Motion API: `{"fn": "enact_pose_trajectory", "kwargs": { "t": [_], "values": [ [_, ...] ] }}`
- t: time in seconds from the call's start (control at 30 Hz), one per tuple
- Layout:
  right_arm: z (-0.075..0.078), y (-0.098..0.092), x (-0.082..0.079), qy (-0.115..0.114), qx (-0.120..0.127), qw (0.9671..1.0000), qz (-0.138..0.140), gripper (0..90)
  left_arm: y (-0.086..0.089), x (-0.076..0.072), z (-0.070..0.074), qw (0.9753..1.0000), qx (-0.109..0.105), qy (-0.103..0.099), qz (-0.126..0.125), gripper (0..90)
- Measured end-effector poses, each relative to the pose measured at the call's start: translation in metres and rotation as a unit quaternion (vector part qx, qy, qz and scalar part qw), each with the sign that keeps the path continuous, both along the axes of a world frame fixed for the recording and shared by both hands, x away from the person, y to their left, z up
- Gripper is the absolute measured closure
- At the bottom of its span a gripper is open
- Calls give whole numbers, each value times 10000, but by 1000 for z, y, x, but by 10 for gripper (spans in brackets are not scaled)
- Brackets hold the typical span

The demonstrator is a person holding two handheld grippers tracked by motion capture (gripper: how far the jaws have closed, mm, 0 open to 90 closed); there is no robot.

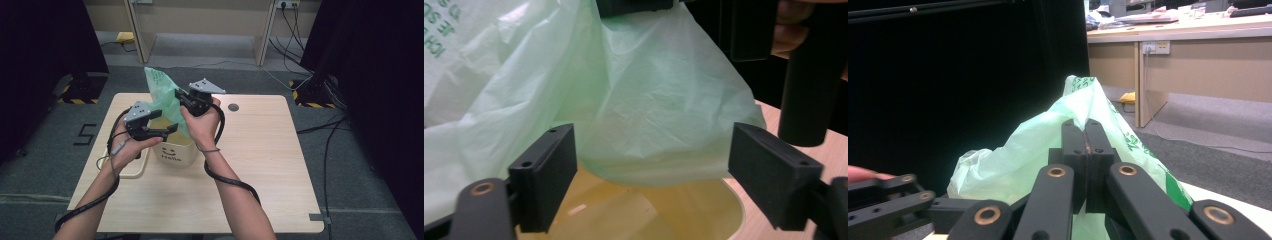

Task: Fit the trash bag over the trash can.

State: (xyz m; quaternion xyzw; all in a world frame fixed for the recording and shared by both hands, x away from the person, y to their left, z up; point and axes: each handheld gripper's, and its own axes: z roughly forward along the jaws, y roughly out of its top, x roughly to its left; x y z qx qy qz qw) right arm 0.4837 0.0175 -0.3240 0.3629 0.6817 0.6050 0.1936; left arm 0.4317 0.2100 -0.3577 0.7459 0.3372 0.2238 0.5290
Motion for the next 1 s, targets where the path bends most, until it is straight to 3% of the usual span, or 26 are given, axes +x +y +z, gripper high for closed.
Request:
{"fn": "enact_pose_trajectory", "kwargs": {
  "t": [0.23, 0.3, 0.43, 0.47, 0.7, 0.83, 0.9, 1.0],
  "values": [
    [-3, 4, -1, 46, -5, 10000, 67, 900, -8, 13, -2, 9996, 73, 48, -253, 196],
    [-3, 5, -2, 62, -6, 9999, 86, 900, -10, 16, -3, 9995, 104, 71, -277, 252],
    [-3, 6, -2, 69, -23, 9999, 121, 900, -11, 19, -4, 9993, 194, 59, -327, 477],
    [-3, 6, -2, 74, -27, 9999, 137, 900, -11, 20, -5, 9992, 292, 78, -246, 533],
    [-3, 7, -3, 74, -22, 9998, 192, 900, -5, 23, -4, 9994, 350, -1, 22, 872],
    [-3, 7, -4, 90, -28, 9996, 252, 900, 0, 24, 0, 9989, 409, -75, 193, 897],
    [-4, 7, -4, 112, -2, 9994, 316, 900, 5, 26, 8, 9970, 582, -300, 404, 898],
    [-6, 10, -4, 135, 25, 9990, 427, 900, 8, 25, 14, 9947, 724, -471, 556, 898]
  ]
}}
